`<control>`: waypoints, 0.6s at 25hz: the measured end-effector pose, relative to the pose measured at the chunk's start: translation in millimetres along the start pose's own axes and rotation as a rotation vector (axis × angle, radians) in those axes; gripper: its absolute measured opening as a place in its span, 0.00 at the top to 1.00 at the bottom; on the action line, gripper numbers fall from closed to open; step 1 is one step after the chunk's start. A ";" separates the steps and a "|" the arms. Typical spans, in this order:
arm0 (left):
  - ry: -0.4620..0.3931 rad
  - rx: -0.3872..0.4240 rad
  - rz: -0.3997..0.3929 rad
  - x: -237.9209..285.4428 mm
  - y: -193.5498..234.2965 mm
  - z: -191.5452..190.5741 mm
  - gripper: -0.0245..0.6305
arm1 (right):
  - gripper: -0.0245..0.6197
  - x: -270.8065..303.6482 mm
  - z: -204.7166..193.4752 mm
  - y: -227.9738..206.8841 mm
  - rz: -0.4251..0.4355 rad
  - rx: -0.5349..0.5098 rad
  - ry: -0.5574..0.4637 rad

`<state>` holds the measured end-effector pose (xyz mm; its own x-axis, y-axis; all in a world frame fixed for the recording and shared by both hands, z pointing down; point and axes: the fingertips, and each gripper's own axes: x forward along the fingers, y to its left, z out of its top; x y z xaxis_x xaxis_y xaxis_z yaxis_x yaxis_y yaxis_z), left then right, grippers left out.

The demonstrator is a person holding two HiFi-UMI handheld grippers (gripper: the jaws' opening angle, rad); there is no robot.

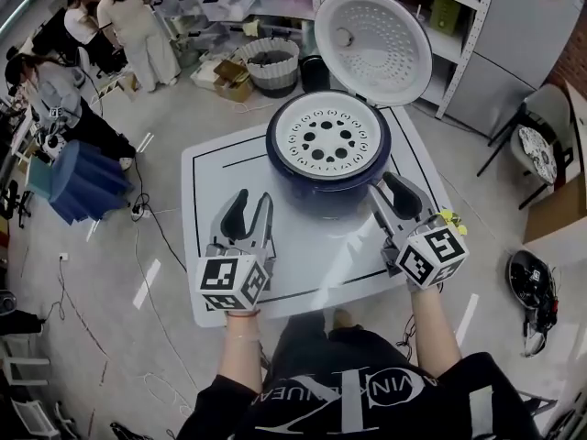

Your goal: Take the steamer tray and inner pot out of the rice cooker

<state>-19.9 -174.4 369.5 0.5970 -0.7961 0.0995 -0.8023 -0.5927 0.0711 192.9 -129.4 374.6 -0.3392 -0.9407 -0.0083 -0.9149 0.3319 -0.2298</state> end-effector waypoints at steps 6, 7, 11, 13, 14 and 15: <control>0.005 0.014 -0.063 47.4 17.5 11.5 0.75 | 0.73 29.6 6.5 -24.5 -0.090 -0.045 0.034; 0.003 0.017 -0.072 55.6 18.7 13.9 0.75 | 0.73 34.7 7.9 -29.3 -0.101 -0.062 0.045; 0.008 0.043 -0.105 83.8 19.5 20.2 0.75 | 0.73 55.1 12.8 -49.7 -0.157 -0.143 0.113; 0.016 0.055 -0.121 96.8 20.1 23.7 0.75 | 0.73 67.5 14.3 -60.1 -0.187 -0.180 0.172; 0.020 0.058 -0.128 103.3 20.4 24.9 0.75 | 0.73 73.9 14.5 -65.7 -0.200 -0.200 0.202; 0.024 0.062 -0.134 109.4 20.6 25.7 0.75 | 0.72 80.1 14.2 -71.6 -0.212 -0.221 0.231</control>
<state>28.9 -276.9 356.3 0.6978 -0.7067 0.1168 -0.7134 -0.7004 0.0241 234.3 -229.5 376.6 -0.1548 -0.9578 0.2423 -0.9866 0.1626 0.0127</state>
